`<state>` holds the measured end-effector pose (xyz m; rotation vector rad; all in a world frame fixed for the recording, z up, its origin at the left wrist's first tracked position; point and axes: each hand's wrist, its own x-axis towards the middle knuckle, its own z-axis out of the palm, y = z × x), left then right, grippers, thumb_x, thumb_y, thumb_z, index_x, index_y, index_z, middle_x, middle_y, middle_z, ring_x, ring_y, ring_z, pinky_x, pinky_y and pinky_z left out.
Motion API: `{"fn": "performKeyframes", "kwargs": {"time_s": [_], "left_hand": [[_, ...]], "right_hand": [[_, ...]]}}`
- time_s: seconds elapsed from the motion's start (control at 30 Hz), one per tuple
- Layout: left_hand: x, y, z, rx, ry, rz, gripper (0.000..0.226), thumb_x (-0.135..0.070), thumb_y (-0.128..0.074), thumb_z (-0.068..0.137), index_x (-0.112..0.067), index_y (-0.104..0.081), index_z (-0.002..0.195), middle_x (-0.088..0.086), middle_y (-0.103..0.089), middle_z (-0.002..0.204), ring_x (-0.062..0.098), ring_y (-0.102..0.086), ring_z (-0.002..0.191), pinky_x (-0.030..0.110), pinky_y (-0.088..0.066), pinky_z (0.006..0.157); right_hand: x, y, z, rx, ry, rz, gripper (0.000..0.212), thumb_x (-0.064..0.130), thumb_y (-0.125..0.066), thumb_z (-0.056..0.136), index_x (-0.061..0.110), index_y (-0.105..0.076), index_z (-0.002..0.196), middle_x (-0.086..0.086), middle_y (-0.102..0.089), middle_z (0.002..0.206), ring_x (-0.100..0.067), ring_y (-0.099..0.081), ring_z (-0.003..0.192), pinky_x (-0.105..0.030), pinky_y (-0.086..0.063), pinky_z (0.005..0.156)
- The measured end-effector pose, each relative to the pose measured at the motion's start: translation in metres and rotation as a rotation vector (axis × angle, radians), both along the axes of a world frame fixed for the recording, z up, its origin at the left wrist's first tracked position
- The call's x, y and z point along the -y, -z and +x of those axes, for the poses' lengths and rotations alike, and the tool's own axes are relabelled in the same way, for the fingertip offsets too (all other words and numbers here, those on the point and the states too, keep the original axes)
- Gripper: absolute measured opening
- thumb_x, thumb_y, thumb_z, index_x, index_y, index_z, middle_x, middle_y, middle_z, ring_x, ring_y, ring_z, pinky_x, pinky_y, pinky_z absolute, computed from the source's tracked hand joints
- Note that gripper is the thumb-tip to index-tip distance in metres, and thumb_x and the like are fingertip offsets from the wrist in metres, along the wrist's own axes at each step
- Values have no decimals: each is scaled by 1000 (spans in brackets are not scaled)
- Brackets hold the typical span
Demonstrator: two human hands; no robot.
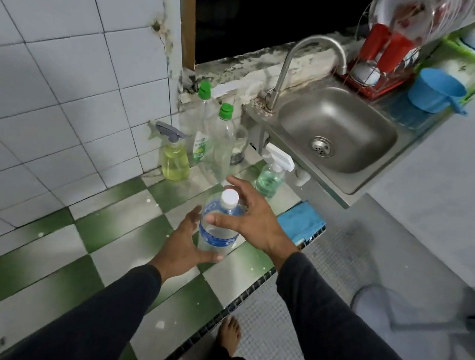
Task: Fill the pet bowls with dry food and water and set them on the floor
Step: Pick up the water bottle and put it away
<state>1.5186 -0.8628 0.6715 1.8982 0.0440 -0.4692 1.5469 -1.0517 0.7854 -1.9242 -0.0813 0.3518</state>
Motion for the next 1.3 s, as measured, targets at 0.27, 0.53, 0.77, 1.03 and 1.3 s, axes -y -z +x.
{"fn": "performKeyframes", "kwargs": {"time_s": [0.27, 0.53, 0.77, 1.03, 1.3], "left_hand": [[9, 21, 0, -7, -38, -57, 109, -35, -100, 58, -46, -37, 146, -20, -60, 137, 3, -56, 126, 31, -52, 101], [22, 23, 2, -22, -90, -123, 89, -14, -95, 67, -43, -47, 136, -25, -68, 120, -10, -62, 110, 6, -51, 80], [24, 16, 7, 14, -78, -135, 86, -18, -93, 72, -45, -47, 139, -18, -65, 131, 4, -63, 120, 29, -55, 98], [24, 4, 1, 17, -54, -198, 82, -10, -90, 75, -37, -49, 140, -13, -68, 128, 6, -65, 118, 20, -57, 89], [17, -4, -13, 16, -46, -191, 80, -17, -93, 73, -39, -51, 137, -13, -70, 124, 6, -67, 114, 30, -57, 95]], "right_hand": [[3, 14, 15, -17, -78, 88, 76, 38, -95, 62, 33, -62, 130, 12, -65, 124, -7, -63, 117, -29, -51, 102], [0, 16, 21, 0, -78, 138, 54, 14, -94, 68, 18, -67, 115, -5, -69, 112, -23, -68, 107, -37, -57, 94], [0, 14, 30, -23, -46, 129, 47, 13, -91, 73, 19, -68, 113, -5, -72, 110, -23, -69, 106, -42, -58, 94], [-1, 2, 33, -63, -12, 148, 41, 15, -89, 75, 21, -70, 111, -3, -74, 107, -21, -71, 104, -44, -59, 95], [-12, -12, 16, -60, 17, 154, 39, 17, -89, 75, 19, -70, 109, -6, -74, 105, -22, -71, 102, -41, -58, 94]]}}
